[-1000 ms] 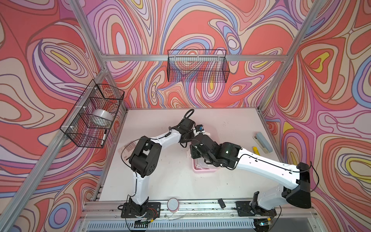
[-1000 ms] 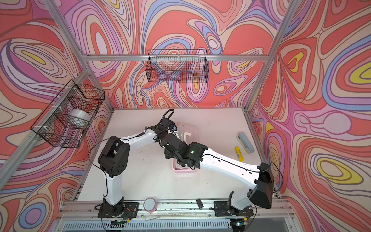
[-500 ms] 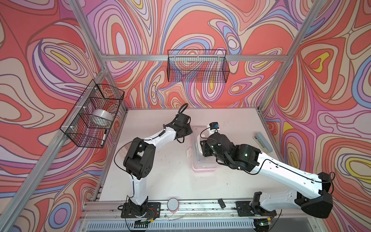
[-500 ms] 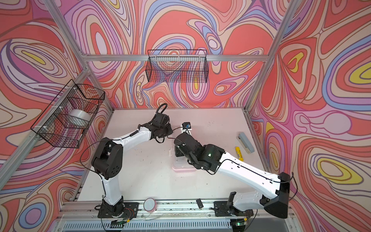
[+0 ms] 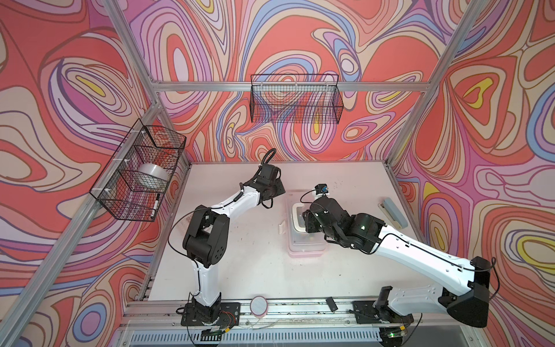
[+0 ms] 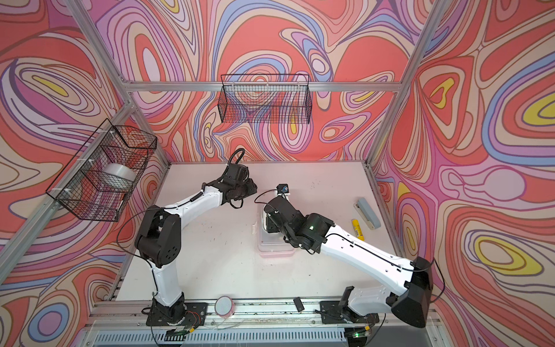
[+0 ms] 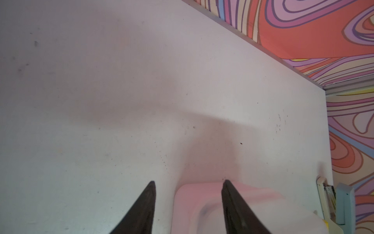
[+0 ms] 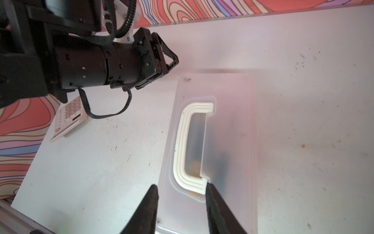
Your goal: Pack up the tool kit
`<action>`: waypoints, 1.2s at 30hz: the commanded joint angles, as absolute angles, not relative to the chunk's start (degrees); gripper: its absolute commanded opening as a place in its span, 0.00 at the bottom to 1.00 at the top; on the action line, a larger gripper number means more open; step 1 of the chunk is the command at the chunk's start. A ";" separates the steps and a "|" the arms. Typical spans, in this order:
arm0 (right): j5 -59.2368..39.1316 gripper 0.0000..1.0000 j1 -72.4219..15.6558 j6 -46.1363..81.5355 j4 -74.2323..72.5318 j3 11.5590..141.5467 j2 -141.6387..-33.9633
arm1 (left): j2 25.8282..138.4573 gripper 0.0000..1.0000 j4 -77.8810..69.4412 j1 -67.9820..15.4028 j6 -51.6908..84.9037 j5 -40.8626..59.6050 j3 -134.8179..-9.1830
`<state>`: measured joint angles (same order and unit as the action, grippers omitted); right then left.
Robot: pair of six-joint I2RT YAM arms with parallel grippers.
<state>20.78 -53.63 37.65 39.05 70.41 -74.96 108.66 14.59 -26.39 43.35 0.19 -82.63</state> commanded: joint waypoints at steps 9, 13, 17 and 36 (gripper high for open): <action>9.55 0.41 -49.71 39.05 34.33 63.98 -79.85 | 93.34 0.62 8.77 -26.05 39.72 6.99 -63.02; 8.40 0.35 -48.45 37.90 30.28 62.75 -82.33 | 90.33 0.62 4.68 -26.25 41.57 9.84 -57.07; 7.61 0.33 -47.71 36.25 30.93 65.68 -86.10 | 89.04 0.61 5.26 -27.03 41.45 9.55 -54.93; 5.82 0.33 -40.52 30.87 32.57 62.66 -85.49 | 81.02 0.75 1.48 -33.84 34.52 4.90 -39.12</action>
<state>4.89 -41.04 32.58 29.82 63.66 -85.49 82.15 4.47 -32.36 36.38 6.61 -39.81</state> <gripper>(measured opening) 0.328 0.754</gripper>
